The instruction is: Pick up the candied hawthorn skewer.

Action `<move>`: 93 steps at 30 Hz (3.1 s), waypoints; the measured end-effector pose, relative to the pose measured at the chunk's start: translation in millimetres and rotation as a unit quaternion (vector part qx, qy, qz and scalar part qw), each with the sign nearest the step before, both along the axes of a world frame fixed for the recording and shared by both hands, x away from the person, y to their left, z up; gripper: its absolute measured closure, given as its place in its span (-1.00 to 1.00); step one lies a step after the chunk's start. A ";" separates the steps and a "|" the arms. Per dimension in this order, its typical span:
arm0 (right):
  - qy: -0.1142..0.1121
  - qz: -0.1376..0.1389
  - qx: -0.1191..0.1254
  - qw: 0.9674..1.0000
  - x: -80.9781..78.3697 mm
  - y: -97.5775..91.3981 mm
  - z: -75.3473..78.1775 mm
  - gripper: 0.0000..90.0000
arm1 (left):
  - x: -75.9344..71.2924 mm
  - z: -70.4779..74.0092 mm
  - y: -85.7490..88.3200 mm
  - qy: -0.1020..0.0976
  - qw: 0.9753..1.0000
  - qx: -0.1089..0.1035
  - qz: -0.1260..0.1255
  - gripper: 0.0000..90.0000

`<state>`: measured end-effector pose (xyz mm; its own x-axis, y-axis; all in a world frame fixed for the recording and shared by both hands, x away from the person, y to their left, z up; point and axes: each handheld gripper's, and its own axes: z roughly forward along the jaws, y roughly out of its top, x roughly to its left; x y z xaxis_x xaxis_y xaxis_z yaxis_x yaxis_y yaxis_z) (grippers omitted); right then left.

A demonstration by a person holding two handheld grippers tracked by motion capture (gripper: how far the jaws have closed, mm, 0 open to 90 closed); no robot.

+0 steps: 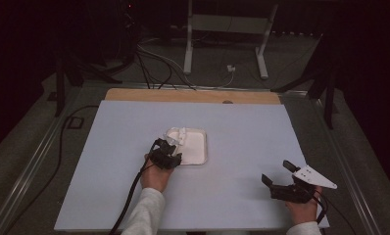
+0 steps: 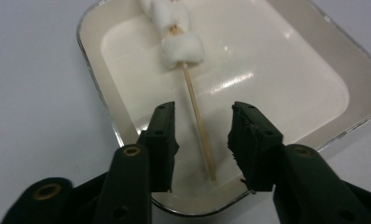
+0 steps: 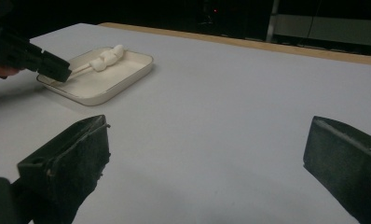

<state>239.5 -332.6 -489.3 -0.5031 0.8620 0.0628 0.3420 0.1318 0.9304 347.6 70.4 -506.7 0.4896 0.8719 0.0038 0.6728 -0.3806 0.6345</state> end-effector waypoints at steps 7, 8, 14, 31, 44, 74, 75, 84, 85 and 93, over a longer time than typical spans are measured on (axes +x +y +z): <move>0.002 0.001 0.003 1.000 0.1 0.1 -0.4 -1.00 | 1.2 -1.6 -8.1 0.013 1.000 0.010 0.006 0.65; 0.003 0.000 0.006 1.000 0.0 -0.3 -0.4 -1.00 | 1.2 -1.6 -8.1 0.013 1.000 0.010 0.006 0.68; 0.002 -0.004 0.008 1.000 -0.4 -2.6 0.1 -1.00 | 4.4 0.4 -10.2 0.029 0.999 0.010 0.033 0.94; 0.003 -0.001 0.009 1.000 0.2 -1.9 -0.3 -1.00 | 3.7 7.8 -7.0 0.017 0.999 -0.016 0.041 1.00; 0.003 0.000 0.009 1.000 0.2 -1.4 -0.5 -1.00 | -11.7 21.7 3.1 0.027 0.999 -0.018 0.018 1.00; 0.006 0.002 0.009 1.000 0.6 -1.2 -0.8 -1.00 | 5.0 12.0 -0.4 0.078 0.997 0.022 0.002 1.00; 0.006 0.002 0.010 1.000 0.6 -1.0 -0.9 -1.00 | 2.2 13.4 1.4 0.068 0.998 0.015 0.000 1.00; 0.011 0.007 0.009 1.000 1.1 1.6 -1.5 -1.00 | -12.4 23.0 12.2 0.016 1.000 -0.025 -0.007 1.00; 0.011 0.007 0.009 1.000 1.1 1.6 -1.5 -1.00 | -13.7 23.8 13.9 0.011 0.999 -0.030 -0.009 1.00; 0.022 0.013 0.019 0.999 1.1 5.5 -2.2 -1.00 | -23.0 26.2 23.8 -0.029 0.998 -0.059 -0.009 1.00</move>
